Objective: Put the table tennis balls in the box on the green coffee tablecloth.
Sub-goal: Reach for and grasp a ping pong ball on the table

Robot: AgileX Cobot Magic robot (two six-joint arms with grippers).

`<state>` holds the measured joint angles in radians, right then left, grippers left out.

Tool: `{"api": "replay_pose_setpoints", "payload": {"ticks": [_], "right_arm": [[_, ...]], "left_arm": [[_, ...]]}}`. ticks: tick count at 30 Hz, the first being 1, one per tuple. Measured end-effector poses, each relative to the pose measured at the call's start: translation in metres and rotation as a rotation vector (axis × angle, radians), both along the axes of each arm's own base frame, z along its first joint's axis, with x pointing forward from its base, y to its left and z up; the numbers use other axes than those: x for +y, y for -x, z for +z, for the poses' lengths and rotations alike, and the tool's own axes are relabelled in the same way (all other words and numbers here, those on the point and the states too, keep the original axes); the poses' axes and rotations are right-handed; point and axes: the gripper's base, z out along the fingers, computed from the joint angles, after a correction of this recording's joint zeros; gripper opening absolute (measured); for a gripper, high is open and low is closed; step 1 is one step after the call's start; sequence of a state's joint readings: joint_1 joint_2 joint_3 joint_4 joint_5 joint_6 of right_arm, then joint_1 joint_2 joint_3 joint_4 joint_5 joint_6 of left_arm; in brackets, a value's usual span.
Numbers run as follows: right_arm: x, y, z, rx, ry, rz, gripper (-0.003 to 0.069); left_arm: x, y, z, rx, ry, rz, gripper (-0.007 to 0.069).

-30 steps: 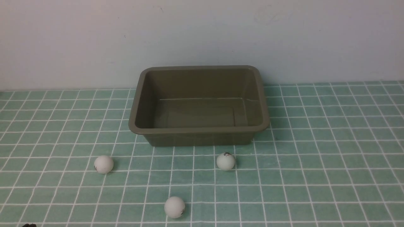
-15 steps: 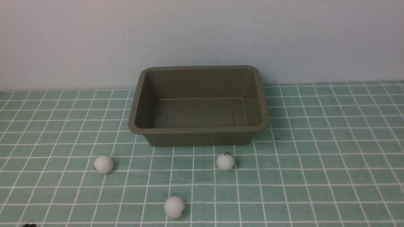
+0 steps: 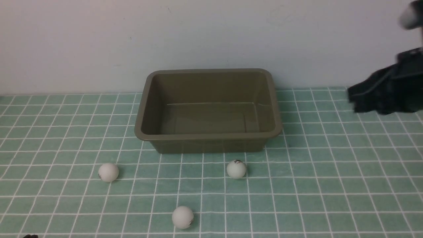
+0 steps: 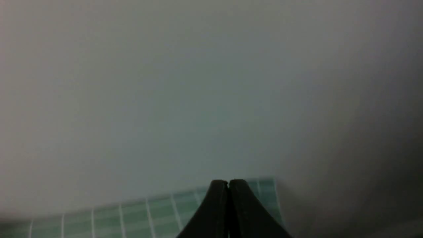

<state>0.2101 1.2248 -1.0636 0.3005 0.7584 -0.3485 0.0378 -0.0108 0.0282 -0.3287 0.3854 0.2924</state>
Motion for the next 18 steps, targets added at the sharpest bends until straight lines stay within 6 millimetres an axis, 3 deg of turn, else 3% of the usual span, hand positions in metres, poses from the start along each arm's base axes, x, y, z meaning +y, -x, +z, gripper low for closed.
{"api": "replay_pose_setpoints", "payload": {"ticks": [2, 3, 9, 13, 18], "right_arm": [[0.02, -0.005, -0.009, 0.029, -0.011, 0.075, -0.0011], [0.041, -0.009, -0.021, 0.054, 0.0, 0.141, -0.0011], [0.096, -0.018, -0.066, 0.131, 0.09, 0.224, -0.0011], [0.111, -0.023, -0.085, 0.157, 0.143, 0.204, -0.0011], [0.125, -0.048, -0.103, 0.199, 0.195, 0.089, -0.001]], "left_arm": [[0.0, 0.0, 0.0, 0.0, 0.0, 0.0, -0.0004], [0.0, 0.0, 0.0, 0.0, 0.0, 0.0, -0.0004], [0.0, 0.0, 0.0, 0.0, 0.0, 0.0, -0.0004], [0.0, 0.0, 0.0, 0.0, 0.0, 0.0, -0.0004], [0.0, 0.0, 0.0, 0.0, 0.0, 0.0, -0.0004]]}}
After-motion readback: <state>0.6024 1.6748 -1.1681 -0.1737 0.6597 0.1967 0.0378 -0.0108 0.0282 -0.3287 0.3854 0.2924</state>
